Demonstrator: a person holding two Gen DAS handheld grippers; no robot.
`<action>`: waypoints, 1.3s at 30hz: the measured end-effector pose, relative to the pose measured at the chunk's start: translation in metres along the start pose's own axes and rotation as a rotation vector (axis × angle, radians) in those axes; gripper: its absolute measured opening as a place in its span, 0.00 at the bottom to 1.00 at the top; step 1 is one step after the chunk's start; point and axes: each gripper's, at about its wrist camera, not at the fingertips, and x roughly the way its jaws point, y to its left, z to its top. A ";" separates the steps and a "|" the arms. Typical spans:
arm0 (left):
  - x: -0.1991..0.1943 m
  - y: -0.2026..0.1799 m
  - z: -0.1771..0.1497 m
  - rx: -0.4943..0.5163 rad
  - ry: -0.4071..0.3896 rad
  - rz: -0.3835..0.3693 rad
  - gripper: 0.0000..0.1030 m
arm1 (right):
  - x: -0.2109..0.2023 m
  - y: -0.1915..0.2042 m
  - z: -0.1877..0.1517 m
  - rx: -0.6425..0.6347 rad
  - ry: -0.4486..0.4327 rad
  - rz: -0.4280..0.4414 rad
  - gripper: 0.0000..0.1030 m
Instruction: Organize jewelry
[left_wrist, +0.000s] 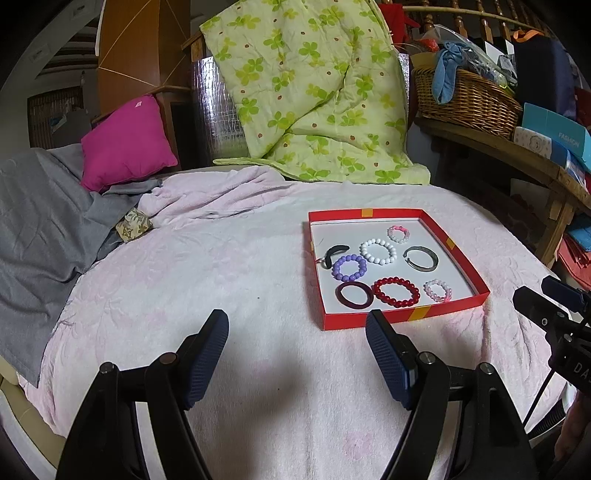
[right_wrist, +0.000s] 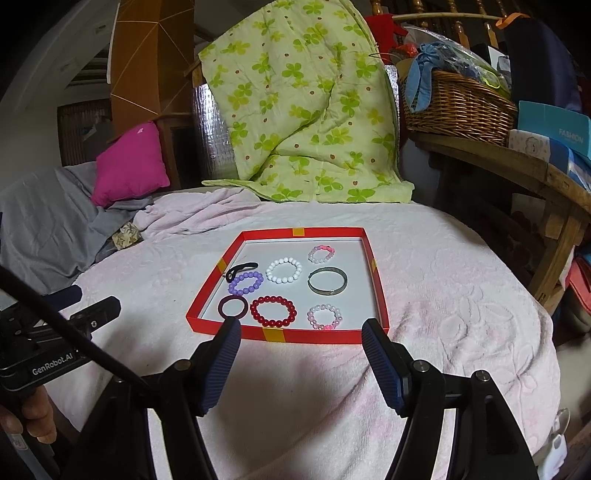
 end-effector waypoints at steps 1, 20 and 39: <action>0.000 0.000 0.000 0.001 0.000 0.002 0.75 | 0.000 0.000 0.000 0.000 0.002 0.000 0.69; 0.000 0.001 0.001 -0.006 -0.004 -0.003 0.75 | 0.002 0.003 -0.001 0.011 0.009 0.007 0.70; -0.006 0.016 0.001 -0.032 -0.017 0.008 0.75 | 0.009 0.029 0.000 -0.011 0.023 0.031 0.70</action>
